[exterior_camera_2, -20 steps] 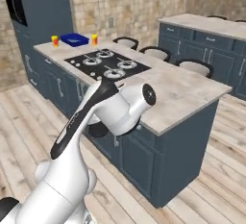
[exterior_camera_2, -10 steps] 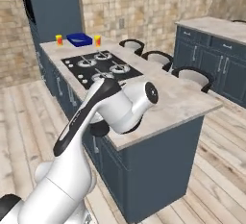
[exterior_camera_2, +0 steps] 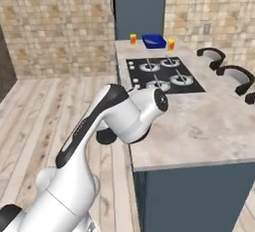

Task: Place the drinks on the dining counter in a tight cluster.

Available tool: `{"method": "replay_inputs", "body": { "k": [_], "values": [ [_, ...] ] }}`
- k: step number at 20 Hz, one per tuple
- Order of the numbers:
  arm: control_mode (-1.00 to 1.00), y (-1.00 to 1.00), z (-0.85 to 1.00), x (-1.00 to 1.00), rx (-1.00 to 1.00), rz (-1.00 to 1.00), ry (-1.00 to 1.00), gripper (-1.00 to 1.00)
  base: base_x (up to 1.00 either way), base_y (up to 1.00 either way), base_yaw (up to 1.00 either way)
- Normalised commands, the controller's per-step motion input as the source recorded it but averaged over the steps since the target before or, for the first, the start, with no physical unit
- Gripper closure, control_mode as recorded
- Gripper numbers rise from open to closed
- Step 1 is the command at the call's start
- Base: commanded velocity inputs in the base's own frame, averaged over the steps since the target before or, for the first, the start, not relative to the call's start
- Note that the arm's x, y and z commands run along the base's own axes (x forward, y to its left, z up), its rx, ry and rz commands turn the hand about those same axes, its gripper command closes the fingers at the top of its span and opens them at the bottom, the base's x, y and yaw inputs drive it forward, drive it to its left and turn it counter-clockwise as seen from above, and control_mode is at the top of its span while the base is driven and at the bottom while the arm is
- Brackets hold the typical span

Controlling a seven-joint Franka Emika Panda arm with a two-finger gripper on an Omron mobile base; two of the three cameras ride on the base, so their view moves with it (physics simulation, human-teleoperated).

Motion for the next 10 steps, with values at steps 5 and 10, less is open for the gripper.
{"method": "replay_inputs", "body": {
  "k": [5,10],
  "values": [
    [1.0,0.0,0.0,0.0,0.0,0.0,0.0,1.0,-0.17,-0.73,0.63],
    [1.0,0.0,0.0,0.0,0.0,0.0,0.0,1.0,-0.46,-0.54,0.45]
  ]
}}
